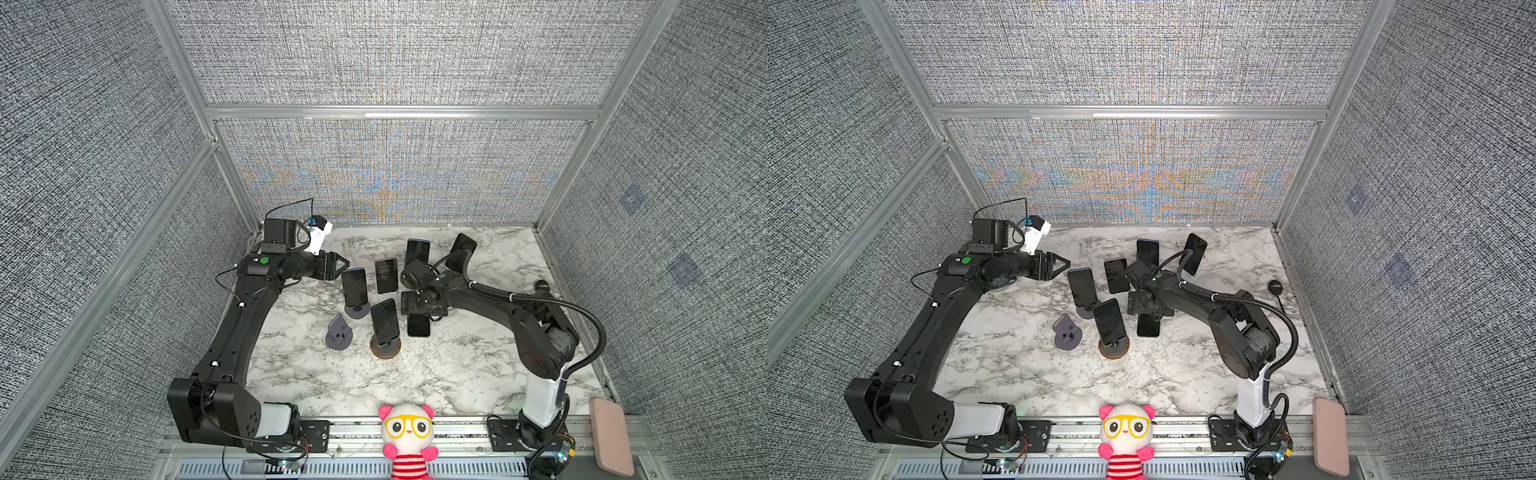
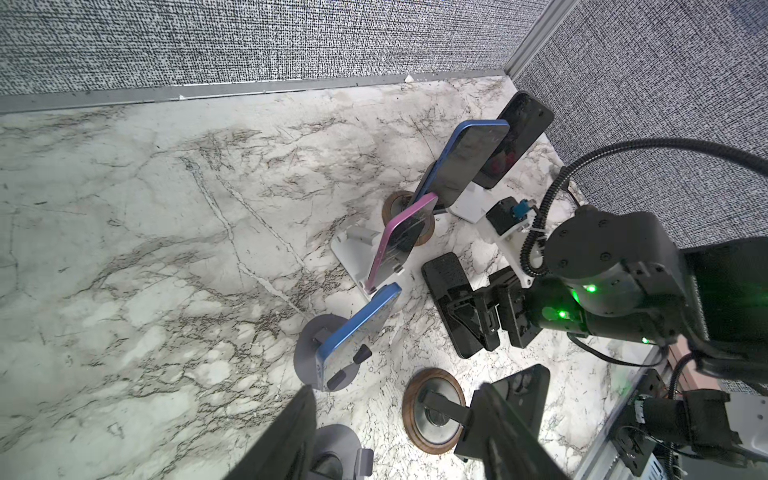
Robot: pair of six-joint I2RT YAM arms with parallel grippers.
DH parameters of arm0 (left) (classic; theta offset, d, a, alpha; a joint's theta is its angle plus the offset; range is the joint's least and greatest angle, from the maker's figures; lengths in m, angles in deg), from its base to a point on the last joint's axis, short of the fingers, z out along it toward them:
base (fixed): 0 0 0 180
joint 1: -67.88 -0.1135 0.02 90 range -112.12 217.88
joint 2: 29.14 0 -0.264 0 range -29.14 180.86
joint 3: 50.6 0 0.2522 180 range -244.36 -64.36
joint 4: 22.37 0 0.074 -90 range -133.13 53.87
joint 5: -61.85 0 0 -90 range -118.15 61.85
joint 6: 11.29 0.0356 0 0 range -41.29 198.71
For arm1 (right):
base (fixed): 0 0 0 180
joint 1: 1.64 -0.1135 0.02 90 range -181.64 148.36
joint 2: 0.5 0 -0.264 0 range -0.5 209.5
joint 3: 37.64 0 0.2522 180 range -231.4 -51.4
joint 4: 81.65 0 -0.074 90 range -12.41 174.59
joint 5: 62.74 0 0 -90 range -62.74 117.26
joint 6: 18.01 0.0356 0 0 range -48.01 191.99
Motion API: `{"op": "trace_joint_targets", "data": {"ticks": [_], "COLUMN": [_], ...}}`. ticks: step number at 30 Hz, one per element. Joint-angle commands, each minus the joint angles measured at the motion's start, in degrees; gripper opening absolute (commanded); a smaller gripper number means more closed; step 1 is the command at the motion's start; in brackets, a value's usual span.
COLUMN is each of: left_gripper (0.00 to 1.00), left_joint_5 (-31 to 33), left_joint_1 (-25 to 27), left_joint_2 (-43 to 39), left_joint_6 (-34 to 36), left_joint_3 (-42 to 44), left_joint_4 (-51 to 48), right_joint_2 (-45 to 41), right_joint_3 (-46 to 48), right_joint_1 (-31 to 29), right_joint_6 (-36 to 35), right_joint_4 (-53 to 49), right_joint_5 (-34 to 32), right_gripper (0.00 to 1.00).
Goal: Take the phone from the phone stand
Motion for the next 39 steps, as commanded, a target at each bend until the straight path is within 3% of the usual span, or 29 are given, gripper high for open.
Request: {"op": "trace_joint_targets", "data": {"ticks": [1, 5, 8, 12, 22, 39], "left_gripper": [0.67, 0.71, 0.71, 0.70, 0.60, 0.60], "left_joint_5": [-0.4, -0.7, -0.8, 5.3, 3.8, 4.8], "left_joint_1": [-0.1, 0.1, 1.4, 8.3, 16.2, 22.3], "left_joint_2": [-0.7, -1.8, -3.0, -4.7, -6.7, 4.9], "left_joint_6": [1.0, 1.9, 2.7, 5.9, 8.9, 12.5], "left_joint_3": [-0.1, 0.2, -0.2, -0.6, 0.7, -1.7], "left_joint_4": [-0.8, -2.2, -4.9, -10.4, -12.7, -13.6], "right_joint_2": [-1.8, -6.1, -8.3, -11.7, -20.4, -28.7], "right_joint_3": [1.7, 4.7, 3.5, 3.2, 3.4, 10.7], "right_joint_1": [-0.1, -0.1, 0.3, 1.6, 5.7, 9.8], "right_joint_6": [-0.8, -2.3, -6.0, -9.4, -12.3, -12.3], "right_joint_4": [-2.3, -1.9, -7.0, -12.4, -12.5, -9.9], "right_joint_5": [-1.4, 0.1, -1.1, -2.4, 1.6, 4.7], "right_gripper": [0.95, 0.97, 0.98, 0.99, 0.98, 0.93]}}
